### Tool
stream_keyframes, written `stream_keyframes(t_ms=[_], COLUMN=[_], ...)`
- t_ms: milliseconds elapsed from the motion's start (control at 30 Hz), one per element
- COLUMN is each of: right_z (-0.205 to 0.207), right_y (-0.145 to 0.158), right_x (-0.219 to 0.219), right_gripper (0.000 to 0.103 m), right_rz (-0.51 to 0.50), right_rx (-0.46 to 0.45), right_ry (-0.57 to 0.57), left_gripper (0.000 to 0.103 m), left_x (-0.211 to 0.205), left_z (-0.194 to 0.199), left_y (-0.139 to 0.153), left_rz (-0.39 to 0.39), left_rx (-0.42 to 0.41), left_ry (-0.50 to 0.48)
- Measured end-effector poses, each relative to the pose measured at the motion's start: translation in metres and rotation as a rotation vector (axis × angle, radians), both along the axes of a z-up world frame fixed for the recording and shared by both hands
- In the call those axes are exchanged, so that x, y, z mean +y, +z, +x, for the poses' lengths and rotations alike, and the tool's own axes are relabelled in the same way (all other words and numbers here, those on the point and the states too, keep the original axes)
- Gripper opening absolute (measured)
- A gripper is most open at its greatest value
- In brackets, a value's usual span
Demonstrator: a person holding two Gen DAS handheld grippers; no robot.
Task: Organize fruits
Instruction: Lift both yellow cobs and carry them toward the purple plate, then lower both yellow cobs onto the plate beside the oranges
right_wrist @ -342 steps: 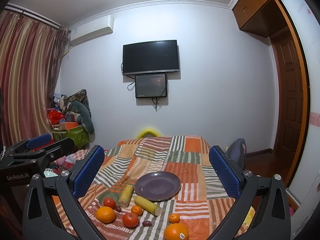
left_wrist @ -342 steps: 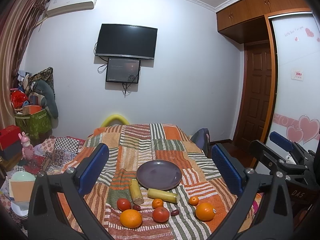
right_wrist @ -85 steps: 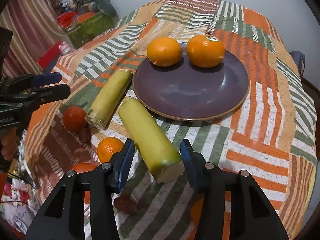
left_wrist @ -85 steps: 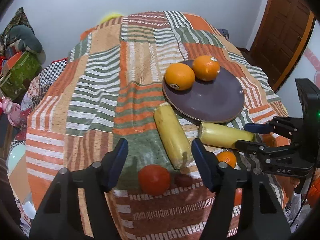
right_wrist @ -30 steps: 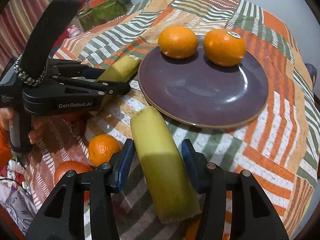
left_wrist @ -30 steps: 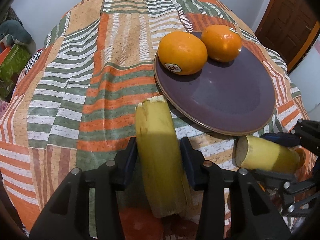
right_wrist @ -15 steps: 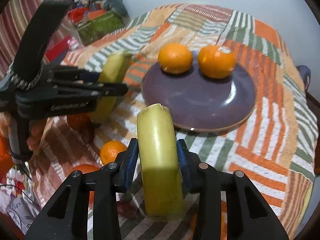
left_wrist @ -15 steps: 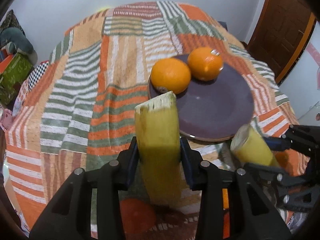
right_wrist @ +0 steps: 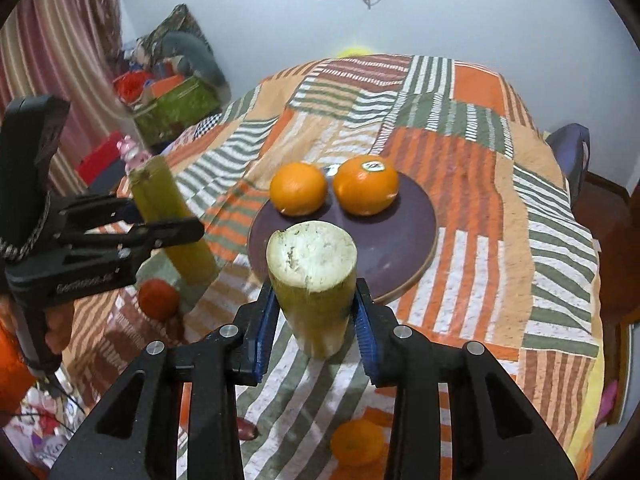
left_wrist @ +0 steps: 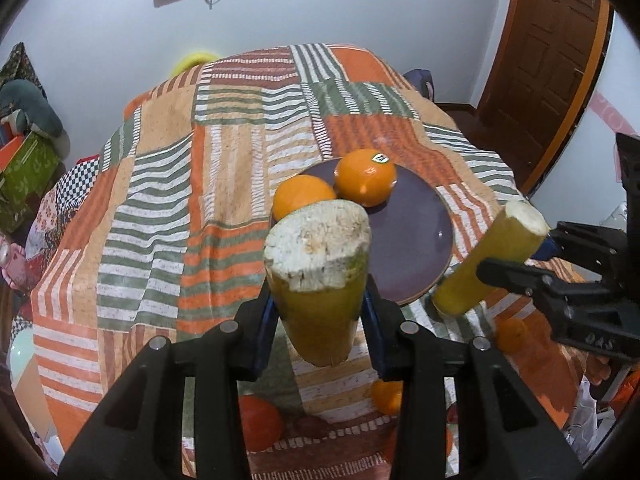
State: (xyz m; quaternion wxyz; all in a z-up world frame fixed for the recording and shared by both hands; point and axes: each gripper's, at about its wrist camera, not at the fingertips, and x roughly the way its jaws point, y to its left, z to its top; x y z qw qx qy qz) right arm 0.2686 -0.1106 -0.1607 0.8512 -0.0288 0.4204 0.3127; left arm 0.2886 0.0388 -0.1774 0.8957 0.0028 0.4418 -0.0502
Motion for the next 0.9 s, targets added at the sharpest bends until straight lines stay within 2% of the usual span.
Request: stream_keyframes(t_ms=[333, 600, 900], right_z=[0.029, 0.05, 0.07], right_y=[-0.002, -0.01, -0.024], right_x=[-0.006, -0.007, -0.011], right_gripper=[0.033, 0.033, 0.033], right_rz=[0.03, 0.043, 0.061], right_rx=[0.011, 0.033, 0.088], right_ry=[-0.05, -0.077, -0.113], left_gripper=[0.039, 0.039, 0.039], left_x=[-0.016, -0.03, -0.035], left_z=[0.025, 0.045, 0.067], left_y=[-0.011, -0.023, -0.035], left_rz=[-0.024, -0.006, -0.007], left_rx=[0.039, 0.055, 0.071], left_ry=[-0.044, -0.075, -0.081])
